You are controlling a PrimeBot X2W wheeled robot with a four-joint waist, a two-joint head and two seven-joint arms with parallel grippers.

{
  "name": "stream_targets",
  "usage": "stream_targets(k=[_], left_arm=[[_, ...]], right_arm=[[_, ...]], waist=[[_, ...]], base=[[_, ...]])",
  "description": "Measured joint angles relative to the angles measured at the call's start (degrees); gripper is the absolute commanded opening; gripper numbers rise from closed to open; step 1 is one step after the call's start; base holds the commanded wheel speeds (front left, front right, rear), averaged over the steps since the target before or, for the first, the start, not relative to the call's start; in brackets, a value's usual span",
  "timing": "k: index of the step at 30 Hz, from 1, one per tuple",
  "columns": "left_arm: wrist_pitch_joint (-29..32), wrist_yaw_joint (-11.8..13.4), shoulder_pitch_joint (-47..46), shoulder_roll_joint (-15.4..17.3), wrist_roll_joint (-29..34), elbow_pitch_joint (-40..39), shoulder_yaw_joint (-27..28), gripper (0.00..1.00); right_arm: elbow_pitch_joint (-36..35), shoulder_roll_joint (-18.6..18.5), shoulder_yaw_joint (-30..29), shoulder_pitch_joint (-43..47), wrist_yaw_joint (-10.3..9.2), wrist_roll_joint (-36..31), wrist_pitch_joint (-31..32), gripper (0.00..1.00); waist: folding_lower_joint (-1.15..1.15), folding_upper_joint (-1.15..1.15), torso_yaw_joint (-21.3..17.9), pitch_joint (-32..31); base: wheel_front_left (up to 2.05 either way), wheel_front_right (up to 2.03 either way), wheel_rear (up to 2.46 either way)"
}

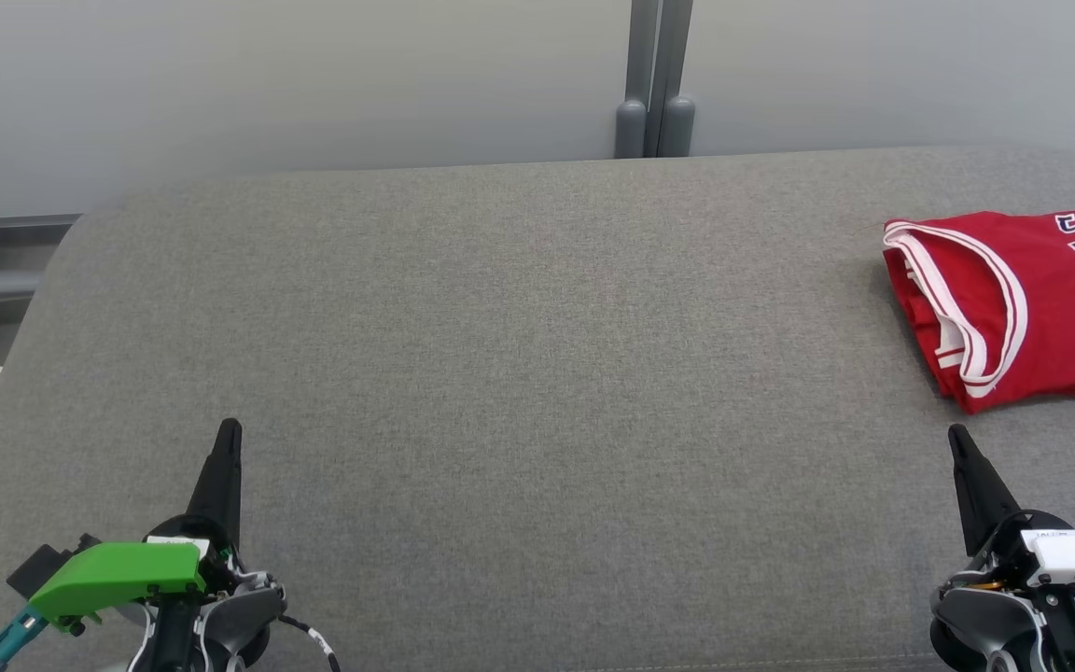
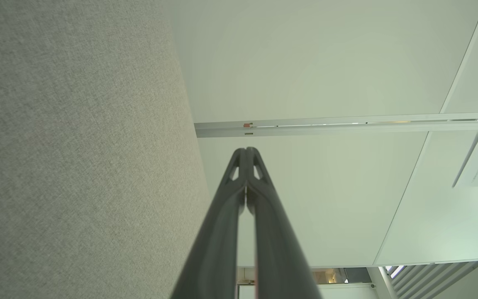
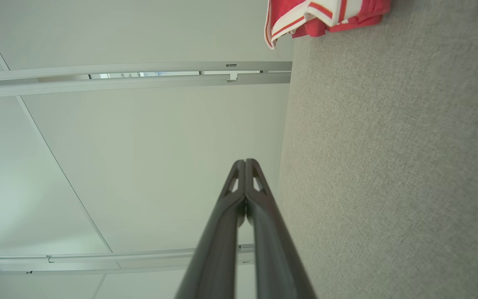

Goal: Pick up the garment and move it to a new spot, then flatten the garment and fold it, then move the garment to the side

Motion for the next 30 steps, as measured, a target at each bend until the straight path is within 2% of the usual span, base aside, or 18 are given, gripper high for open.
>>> stream_targets(k=[30], left_arm=[[0.0, 0.0, 0.0, 0.0, 0.0, 0.0, 0.0, 0.00]], right_arm=[[0.0, 0.0, 0.0, 0.0, 0.00, 0.0, 0.0, 0.00]], waist=[[0.00, 0.00, 0.0, 0.0]], base=[[0.00, 0.00, 0.00]])
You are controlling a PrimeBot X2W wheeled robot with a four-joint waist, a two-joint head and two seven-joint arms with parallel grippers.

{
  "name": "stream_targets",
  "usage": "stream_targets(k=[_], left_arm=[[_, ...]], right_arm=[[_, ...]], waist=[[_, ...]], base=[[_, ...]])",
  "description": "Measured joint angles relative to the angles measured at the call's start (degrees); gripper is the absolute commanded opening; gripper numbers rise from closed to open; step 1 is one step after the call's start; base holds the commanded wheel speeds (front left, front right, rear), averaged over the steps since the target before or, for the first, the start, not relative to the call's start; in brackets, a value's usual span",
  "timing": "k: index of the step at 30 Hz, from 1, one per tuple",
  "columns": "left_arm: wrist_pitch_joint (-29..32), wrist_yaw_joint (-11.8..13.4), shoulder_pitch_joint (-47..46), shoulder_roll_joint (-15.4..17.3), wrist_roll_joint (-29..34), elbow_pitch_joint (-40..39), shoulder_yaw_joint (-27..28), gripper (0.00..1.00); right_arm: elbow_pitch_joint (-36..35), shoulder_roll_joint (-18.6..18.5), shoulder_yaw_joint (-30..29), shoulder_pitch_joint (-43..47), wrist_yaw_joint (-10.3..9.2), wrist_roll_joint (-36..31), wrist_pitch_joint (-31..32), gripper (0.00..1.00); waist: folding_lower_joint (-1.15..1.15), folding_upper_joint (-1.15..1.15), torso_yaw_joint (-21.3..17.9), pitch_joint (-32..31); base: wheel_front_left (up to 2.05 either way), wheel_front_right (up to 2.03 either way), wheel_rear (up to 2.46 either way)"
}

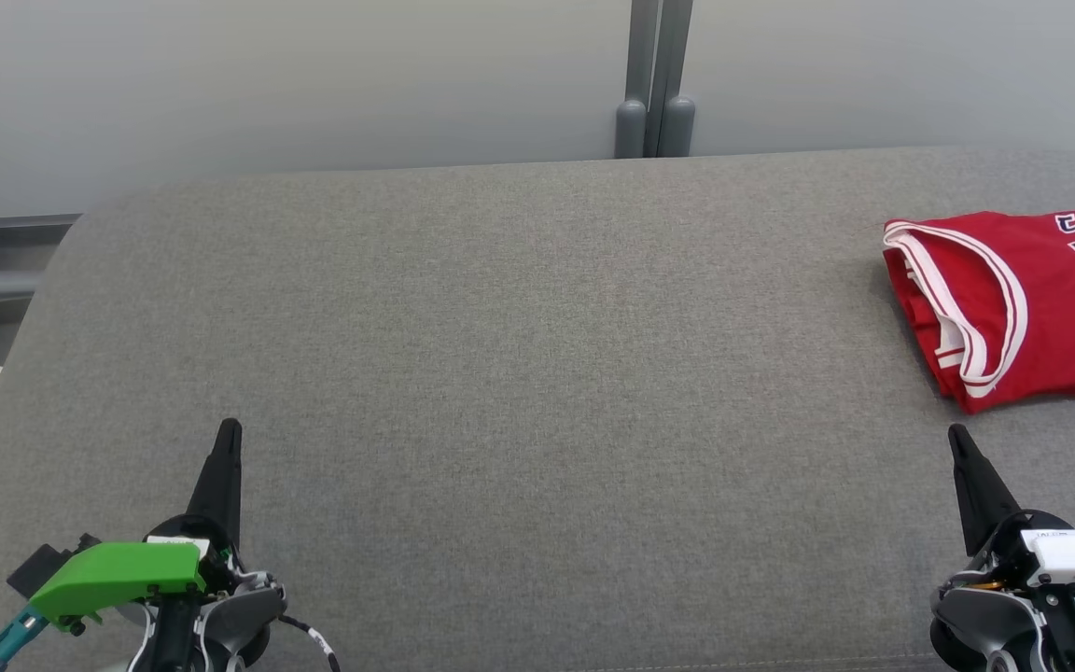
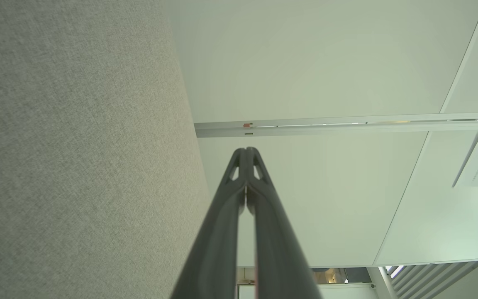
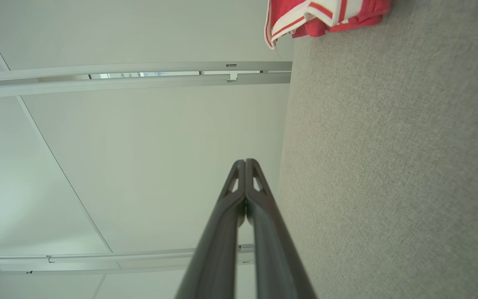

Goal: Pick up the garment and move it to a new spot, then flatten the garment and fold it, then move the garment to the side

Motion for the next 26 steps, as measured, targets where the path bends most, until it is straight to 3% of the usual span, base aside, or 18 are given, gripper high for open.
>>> stream_targets(k=[26], left_arm=[[0.0, 0.0, 0.0, 0.0, 0.0, 0.0, 0.0, 0.00]], right_arm=[[0.0, 0.0, 0.0, 0.0, 0.00, 0.0, 0.0, 0.00]], waist=[[0.00, 0.00, 0.0, 0.0]], base=[[0.00, 0.00, 0.00]])
